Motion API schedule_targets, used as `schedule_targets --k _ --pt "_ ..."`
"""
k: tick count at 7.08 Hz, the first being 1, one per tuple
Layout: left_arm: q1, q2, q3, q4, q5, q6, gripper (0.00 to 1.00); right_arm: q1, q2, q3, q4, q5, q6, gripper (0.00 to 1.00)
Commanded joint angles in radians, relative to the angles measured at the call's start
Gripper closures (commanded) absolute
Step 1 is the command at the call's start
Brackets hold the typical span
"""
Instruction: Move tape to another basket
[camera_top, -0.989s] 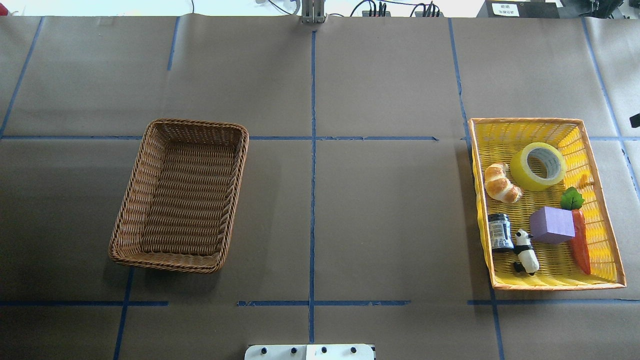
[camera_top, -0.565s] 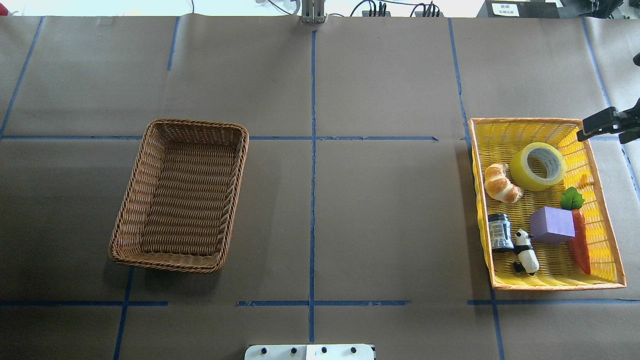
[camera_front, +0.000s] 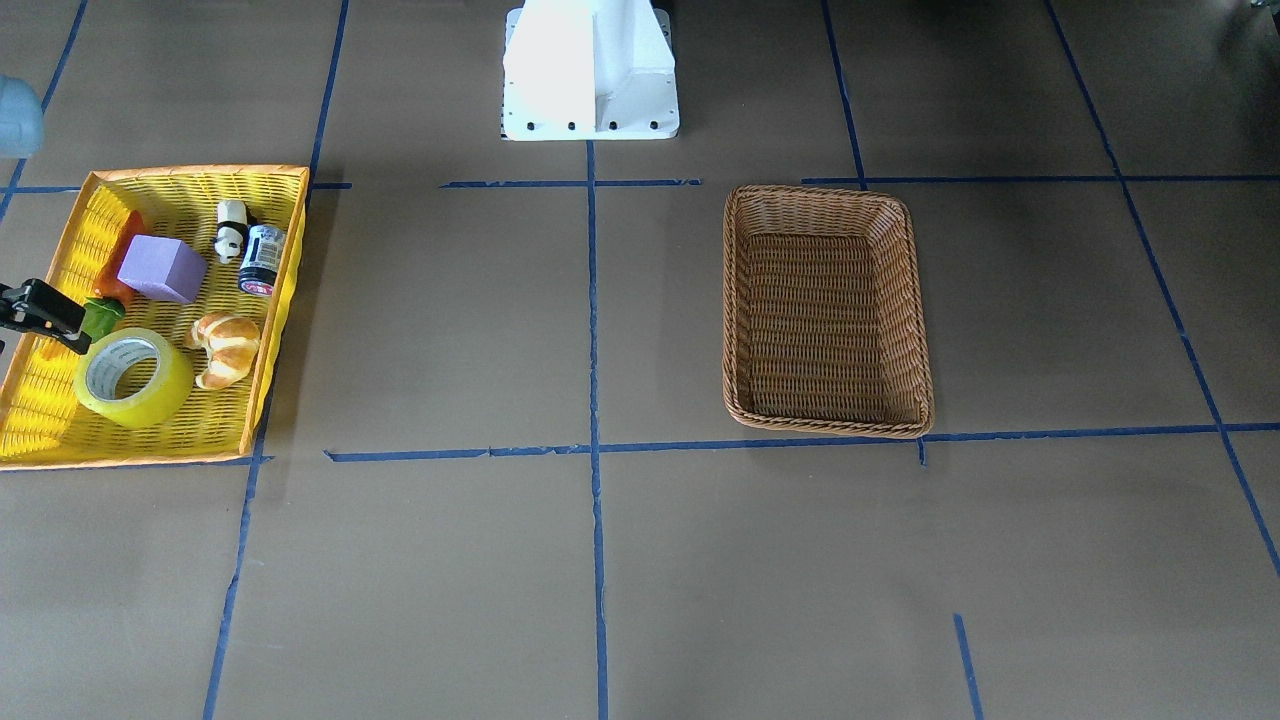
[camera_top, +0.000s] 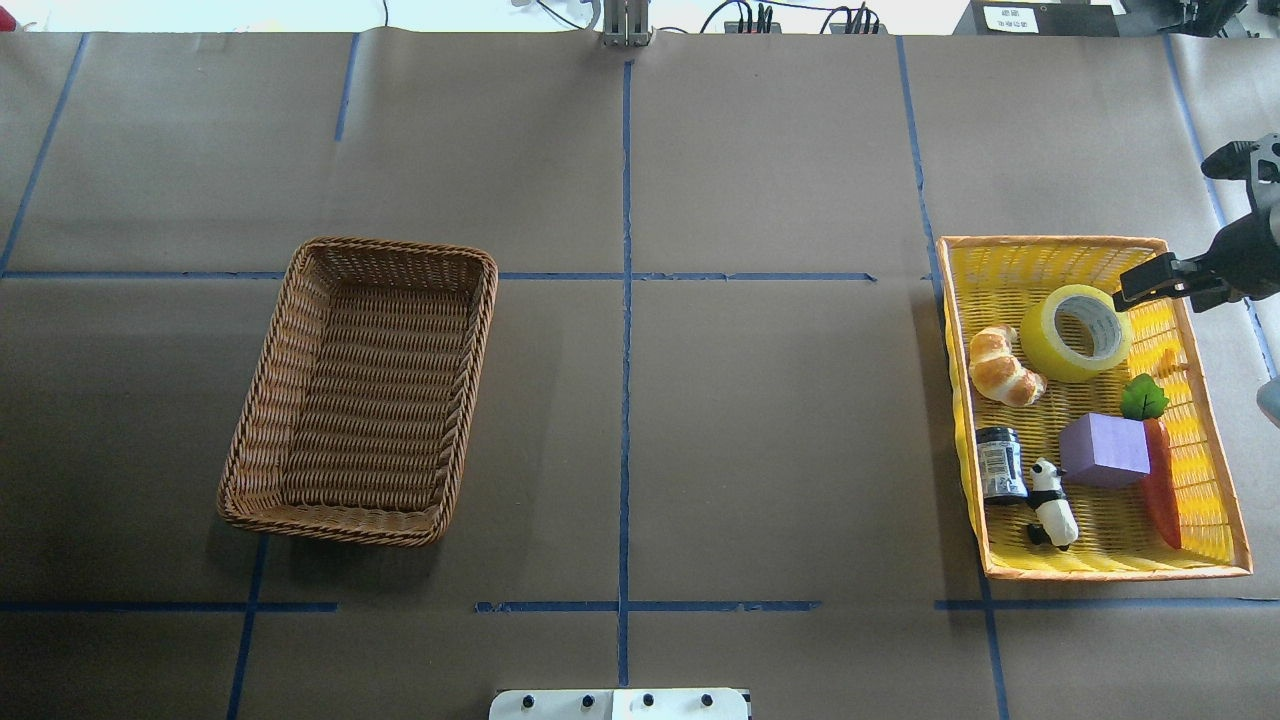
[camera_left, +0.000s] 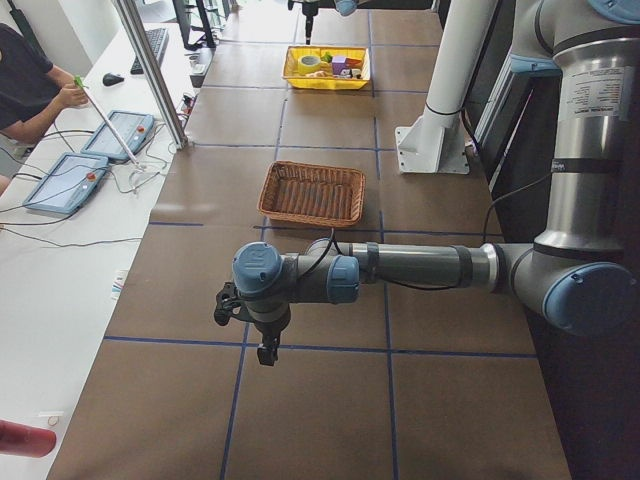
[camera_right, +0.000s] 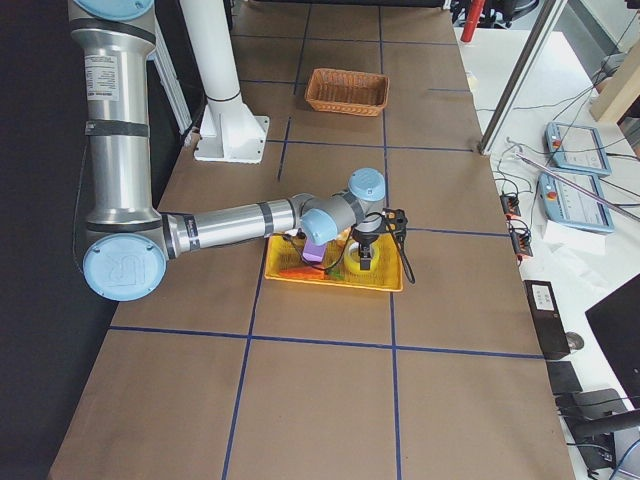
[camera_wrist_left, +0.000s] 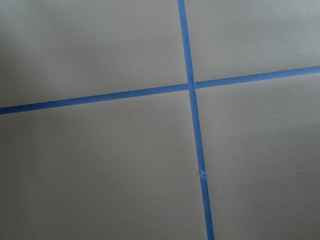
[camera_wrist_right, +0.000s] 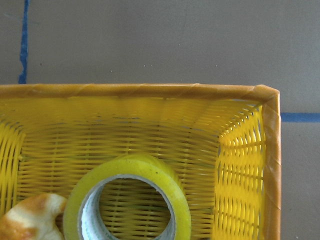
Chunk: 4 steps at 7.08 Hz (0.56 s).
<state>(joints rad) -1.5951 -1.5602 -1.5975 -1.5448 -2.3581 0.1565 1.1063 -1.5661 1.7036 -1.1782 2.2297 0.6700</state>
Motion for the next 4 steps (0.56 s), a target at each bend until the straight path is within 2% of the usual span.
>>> schedule_targets --k 1,4 --pt "0.000 0.000 -0.002 -0.001 -0.001 0.000 0.00 -0.054 0.011 -0.048 0.026 -0.041 -0.001 0.00" --pt "0.000 0.000 0.001 0.000 -0.001 0.001 0.00 -0.091 0.017 -0.074 0.031 -0.042 -0.001 0.00"
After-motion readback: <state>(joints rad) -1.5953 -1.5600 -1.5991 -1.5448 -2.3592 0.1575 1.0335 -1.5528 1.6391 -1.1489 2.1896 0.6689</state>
